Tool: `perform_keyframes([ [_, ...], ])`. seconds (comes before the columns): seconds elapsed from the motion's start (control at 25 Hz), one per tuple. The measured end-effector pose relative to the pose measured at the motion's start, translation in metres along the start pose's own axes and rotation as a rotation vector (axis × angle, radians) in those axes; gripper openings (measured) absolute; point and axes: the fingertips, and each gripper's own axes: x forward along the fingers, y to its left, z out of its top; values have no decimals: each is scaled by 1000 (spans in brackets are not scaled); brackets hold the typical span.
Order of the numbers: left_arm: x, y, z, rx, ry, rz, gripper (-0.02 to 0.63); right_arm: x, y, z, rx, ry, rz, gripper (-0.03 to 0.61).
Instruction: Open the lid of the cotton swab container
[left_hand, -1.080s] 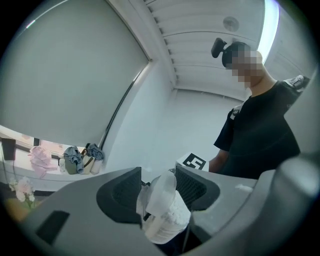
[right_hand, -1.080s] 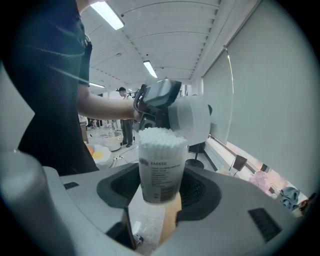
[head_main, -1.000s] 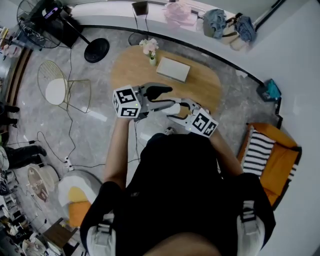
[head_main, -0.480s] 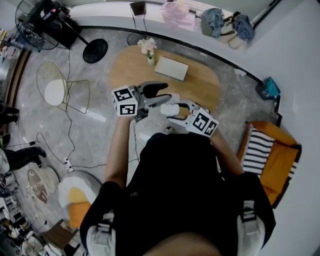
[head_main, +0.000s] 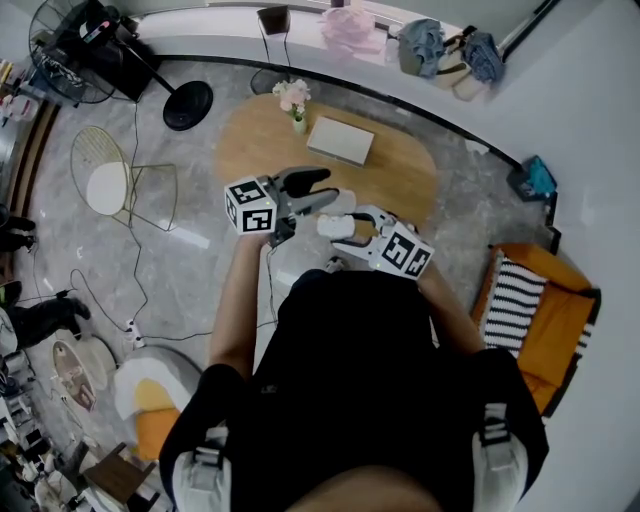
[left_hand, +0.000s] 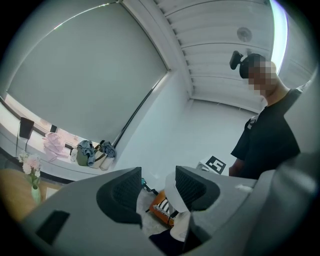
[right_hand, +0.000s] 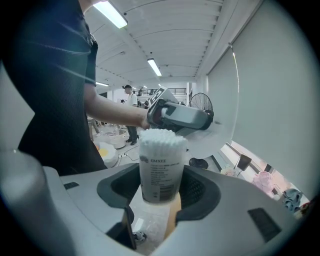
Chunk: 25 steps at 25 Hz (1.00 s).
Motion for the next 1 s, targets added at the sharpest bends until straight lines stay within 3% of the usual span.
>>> perform_keyframes([
  [0.28, 2, 7, -13, -32, 32, -1, 206, -5, -1, 7, 7, -12, -27, 193],
  [0.4, 12, 1, -10, -82, -11, -55, 170, -10, -6, 7, 78, -78, -31, 187],
  [0.44, 17, -1, -4, -75, -32, -71, 134, -13, -10, 10, 116, -117, -38, 187],
  [0.56, 22, -3, 13, -32, -74, -77, 134, -20, -21, 23, 192, -198, -75, 187],
  [1.0, 21, -29, 31, 28, -47, -146, 141, -35, -13, 37, 183, -268, -67, 189],
])
